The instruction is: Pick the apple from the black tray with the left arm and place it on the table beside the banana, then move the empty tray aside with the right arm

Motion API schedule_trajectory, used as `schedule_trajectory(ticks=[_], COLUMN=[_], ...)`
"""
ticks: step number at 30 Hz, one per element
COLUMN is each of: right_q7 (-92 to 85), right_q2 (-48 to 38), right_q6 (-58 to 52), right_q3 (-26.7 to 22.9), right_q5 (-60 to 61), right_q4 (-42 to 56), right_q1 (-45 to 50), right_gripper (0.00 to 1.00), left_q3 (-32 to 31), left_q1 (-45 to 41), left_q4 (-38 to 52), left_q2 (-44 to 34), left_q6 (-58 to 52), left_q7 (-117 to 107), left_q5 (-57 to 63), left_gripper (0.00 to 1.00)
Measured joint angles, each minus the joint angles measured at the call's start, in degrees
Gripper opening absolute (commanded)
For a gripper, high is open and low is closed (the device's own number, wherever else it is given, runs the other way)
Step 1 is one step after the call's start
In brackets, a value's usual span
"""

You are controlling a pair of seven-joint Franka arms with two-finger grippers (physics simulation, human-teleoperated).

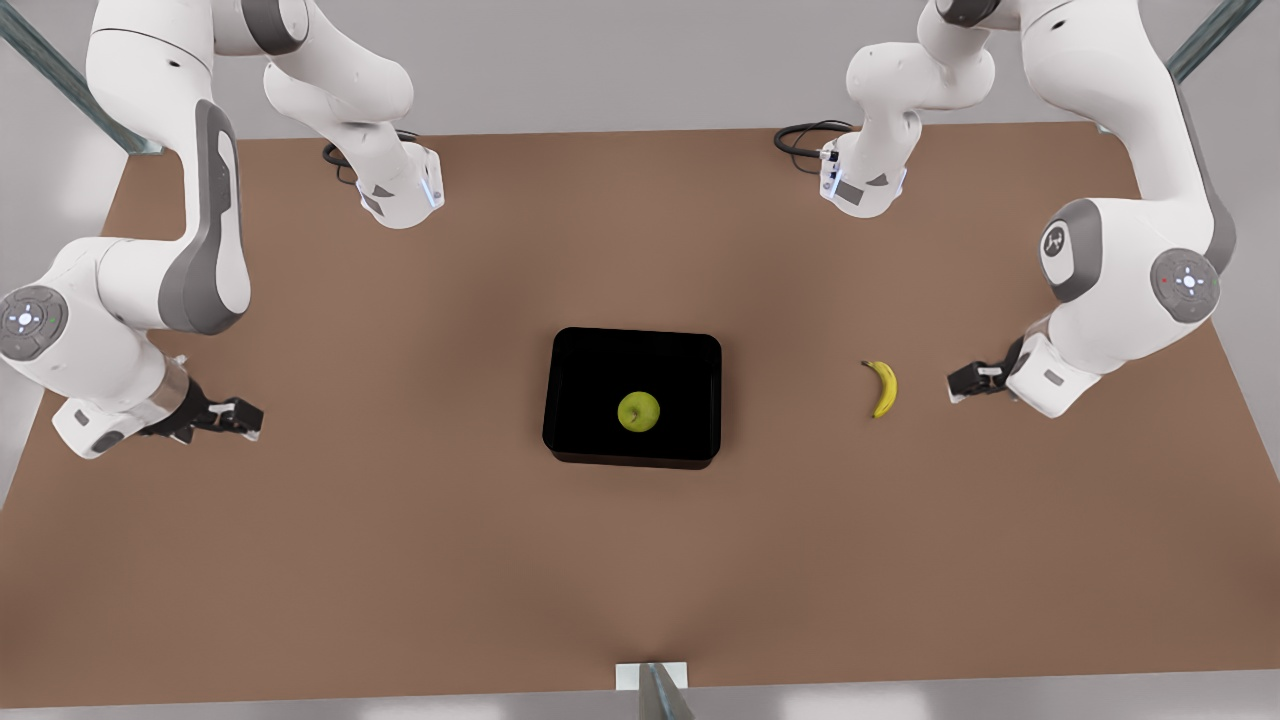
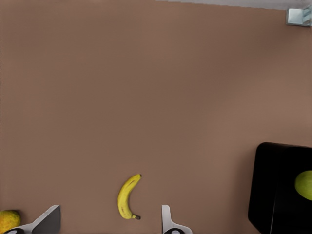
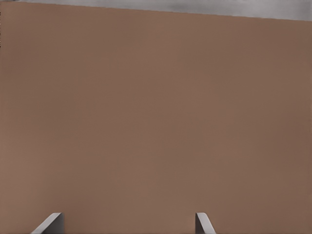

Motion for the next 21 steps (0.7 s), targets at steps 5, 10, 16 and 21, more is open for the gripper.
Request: schedule_trajectory(ticks=[5, 10, 16, 21], right_q7=[-0.84, -1.46, -2.00, -2.30], right_q2=[0.10, 0.17, 0.35, -2.32], right_q6=[1.57, 2.26, 2.59, -3.29], right_q3=[0.07, 0.07, 0.07, 0.19], right_q5=[-0.07, -0.09, -0.14, -0.19], right_q4=[0.00, 0.00, 0.00, 7.26], right_q1=[0.07, 0.07, 0.15, 0.08], right_gripper=[1.00, 1.00, 1.00, 1.00], left_q3=[-0.77, -1.31, -1.36, -1.36], left_q1=[-1.92, -23.17, -38.16, -40.68], left_q4=[0.46, 14.18, 21.29, 21.13], left_q2=[1.56, 11.64, 21.17, 25.99], left_q6=[2.40, 3.40, 6.44, 9.53], left_q7=[-0.11, -5.86, -17.89, -27.43], left_q5=[-0.02, 1.59, 8.53, 10.10], left_gripper=[1.00, 1.00, 1.00, 1.00])
